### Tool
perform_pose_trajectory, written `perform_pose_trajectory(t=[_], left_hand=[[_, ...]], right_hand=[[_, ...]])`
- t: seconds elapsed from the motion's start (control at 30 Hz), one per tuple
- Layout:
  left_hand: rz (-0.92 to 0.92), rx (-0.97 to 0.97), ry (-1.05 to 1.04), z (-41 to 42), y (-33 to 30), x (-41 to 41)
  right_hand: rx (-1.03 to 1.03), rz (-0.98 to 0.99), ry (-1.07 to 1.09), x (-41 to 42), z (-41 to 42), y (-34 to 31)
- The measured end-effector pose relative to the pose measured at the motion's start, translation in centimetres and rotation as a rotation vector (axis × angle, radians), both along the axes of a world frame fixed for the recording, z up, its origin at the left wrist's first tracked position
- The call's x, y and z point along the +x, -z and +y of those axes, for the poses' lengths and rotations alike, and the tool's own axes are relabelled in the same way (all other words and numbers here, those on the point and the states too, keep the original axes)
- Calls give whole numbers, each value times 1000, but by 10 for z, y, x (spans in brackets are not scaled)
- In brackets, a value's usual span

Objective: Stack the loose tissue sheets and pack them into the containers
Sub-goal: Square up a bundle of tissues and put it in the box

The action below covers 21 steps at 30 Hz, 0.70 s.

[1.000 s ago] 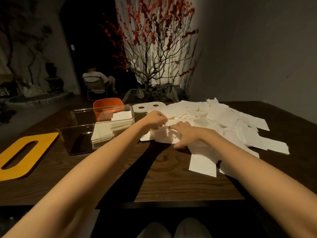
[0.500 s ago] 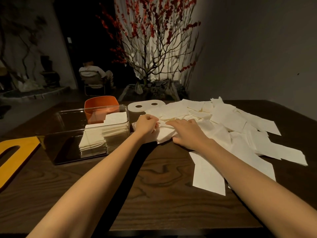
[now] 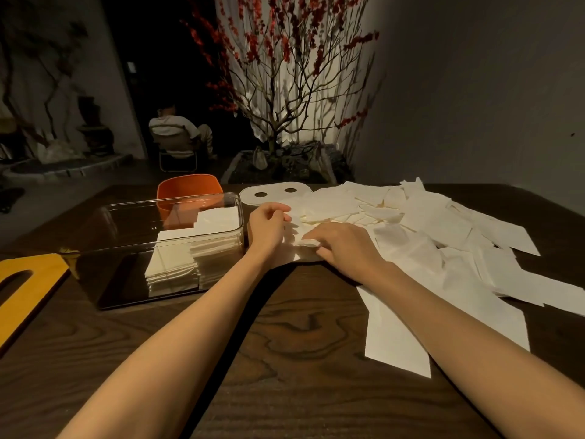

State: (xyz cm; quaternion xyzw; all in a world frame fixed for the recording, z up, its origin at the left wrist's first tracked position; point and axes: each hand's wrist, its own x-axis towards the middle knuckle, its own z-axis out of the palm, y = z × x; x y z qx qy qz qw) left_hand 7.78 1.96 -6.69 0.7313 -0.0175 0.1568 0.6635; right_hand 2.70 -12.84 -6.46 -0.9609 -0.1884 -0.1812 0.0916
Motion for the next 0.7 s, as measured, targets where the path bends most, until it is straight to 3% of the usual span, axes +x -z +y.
perform_pose_trajectory(t=[0.13,0.37,0.7], left_hand=[[-87,84,-1,3,1,-1],[-68,32,24,6,5,-2],[-26,0,51,6,7,4]], right_hand=[[63,31,23,-2,-3,0],[139,38,84,0,-6,4],[-114,194,76,-3,4,-4]])
